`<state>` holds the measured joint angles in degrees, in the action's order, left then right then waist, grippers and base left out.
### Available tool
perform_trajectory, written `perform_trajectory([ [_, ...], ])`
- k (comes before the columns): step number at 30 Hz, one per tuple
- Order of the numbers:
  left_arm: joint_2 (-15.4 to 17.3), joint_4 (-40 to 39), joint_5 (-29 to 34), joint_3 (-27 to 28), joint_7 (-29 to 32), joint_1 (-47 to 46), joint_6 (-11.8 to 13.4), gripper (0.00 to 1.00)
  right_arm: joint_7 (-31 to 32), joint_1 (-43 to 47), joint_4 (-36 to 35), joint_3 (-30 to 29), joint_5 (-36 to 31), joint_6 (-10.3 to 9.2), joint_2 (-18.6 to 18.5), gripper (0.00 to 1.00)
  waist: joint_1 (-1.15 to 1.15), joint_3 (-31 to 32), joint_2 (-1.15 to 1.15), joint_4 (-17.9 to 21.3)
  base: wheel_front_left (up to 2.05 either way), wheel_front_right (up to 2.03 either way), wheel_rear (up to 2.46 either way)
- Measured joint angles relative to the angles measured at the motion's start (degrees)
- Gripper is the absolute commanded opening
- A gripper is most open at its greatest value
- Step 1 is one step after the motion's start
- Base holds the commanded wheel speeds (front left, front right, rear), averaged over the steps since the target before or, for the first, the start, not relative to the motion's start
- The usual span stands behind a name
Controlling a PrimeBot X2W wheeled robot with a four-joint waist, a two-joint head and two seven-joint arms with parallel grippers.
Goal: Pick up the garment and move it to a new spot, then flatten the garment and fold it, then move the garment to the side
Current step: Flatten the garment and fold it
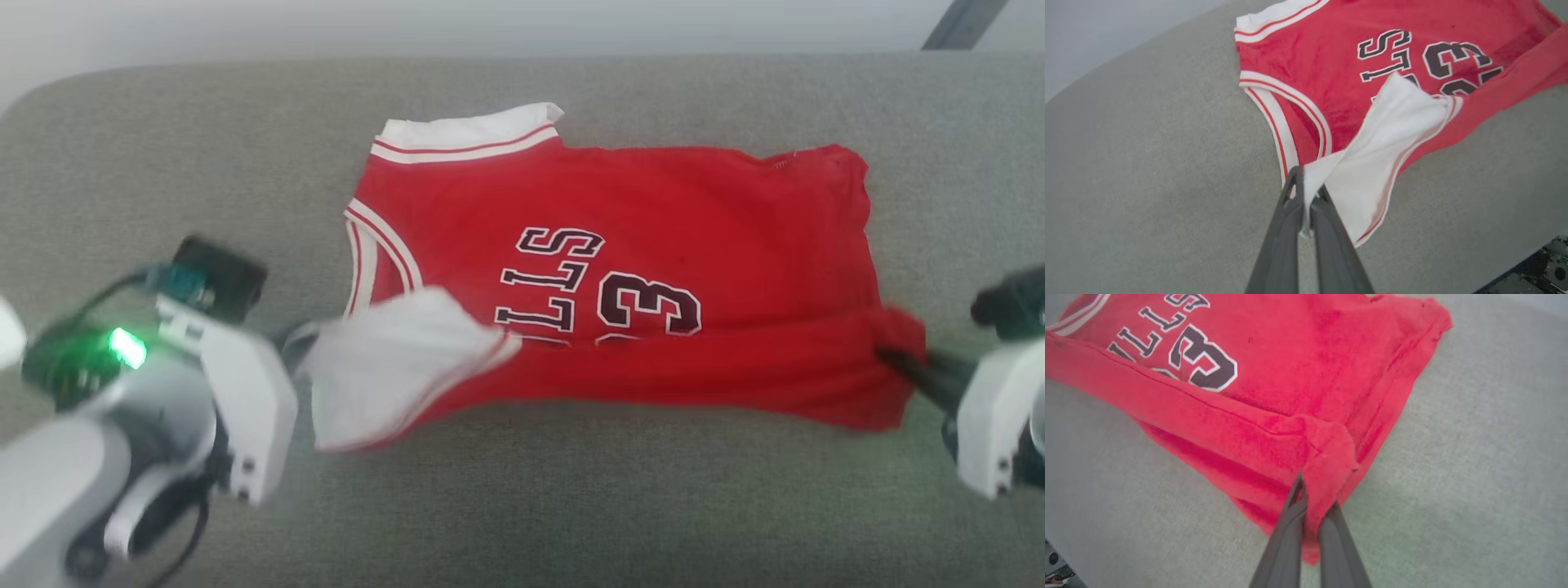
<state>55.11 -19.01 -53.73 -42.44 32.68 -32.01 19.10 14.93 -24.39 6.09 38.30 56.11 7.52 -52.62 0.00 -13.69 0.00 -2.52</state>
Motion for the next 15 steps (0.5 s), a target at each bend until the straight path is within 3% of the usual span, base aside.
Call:
perform_trajectory([
  [8,-8.4,17.7,2.0,-1.8,0.7,-12.7,-9.6,0.00,3.3,-10.2,9.1,-1.1,-6.6,0.00,9.1,0.00,0.00,-2.7,0.00,1.2,0.00,0.00,0.00],
  [15,-14.5,32.7,2.4,-3.7,-0.5,-17.0,-15.3,0.00,4.5,-16.2,17.1,2.3,-9.4,0.00,14.6,0.00,0.00,-5.0,0.00,1.9,0.00,0.00,0.00],
])
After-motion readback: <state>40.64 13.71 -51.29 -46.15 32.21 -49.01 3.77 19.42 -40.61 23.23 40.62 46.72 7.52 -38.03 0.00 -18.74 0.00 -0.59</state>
